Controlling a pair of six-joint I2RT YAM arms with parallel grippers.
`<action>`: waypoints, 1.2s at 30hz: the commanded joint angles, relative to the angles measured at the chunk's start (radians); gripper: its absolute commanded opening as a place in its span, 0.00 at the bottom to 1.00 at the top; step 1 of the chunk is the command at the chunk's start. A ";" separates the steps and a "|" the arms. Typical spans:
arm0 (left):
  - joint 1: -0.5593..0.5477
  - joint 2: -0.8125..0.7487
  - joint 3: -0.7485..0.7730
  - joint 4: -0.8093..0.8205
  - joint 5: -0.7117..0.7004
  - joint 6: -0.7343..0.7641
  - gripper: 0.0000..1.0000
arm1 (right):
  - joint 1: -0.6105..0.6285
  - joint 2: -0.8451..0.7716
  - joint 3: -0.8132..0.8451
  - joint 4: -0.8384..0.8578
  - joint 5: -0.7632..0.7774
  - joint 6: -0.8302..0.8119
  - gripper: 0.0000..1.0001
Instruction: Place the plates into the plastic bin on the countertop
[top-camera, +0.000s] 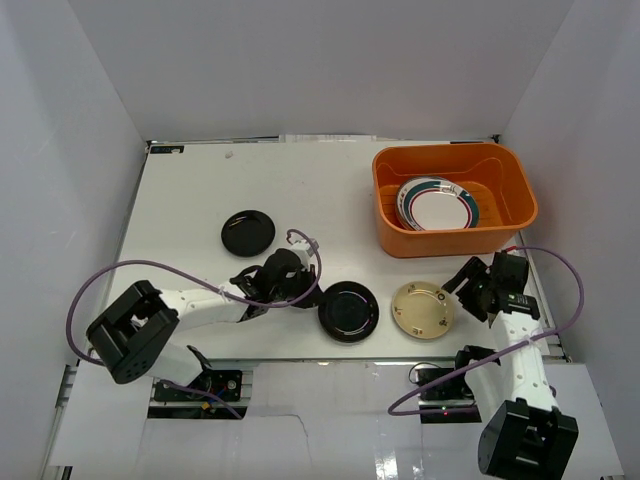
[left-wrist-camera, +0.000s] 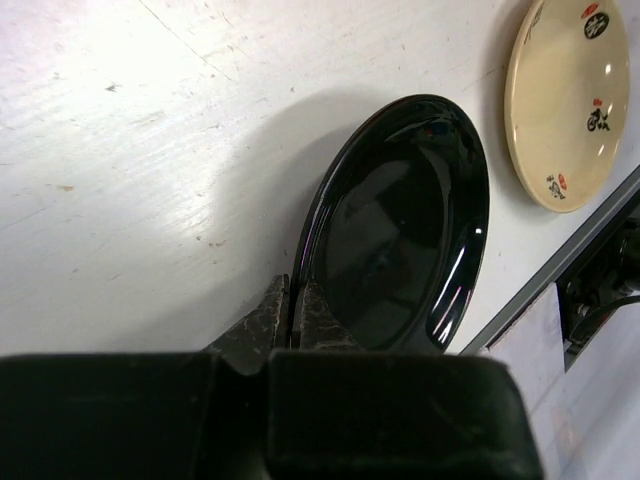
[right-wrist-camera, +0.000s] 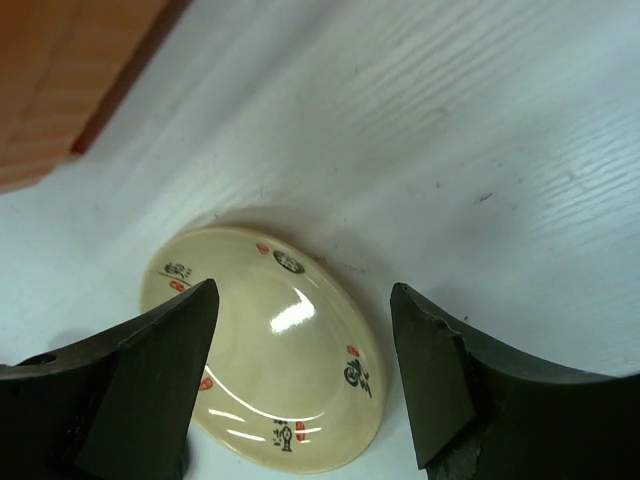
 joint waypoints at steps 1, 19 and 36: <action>-0.002 -0.102 -0.008 -0.007 -0.050 0.000 0.00 | 0.002 0.050 -0.017 -0.005 -0.115 -0.014 0.76; 0.062 -0.369 0.213 -0.145 -0.084 -0.024 0.00 | 0.144 0.076 -0.306 0.277 -0.352 0.081 0.18; 0.065 0.209 0.980 -0.295 -0.093 -0.017 0.00 | 0.396 -0.170 -0.272 0.280 -0.320 0.126 0.08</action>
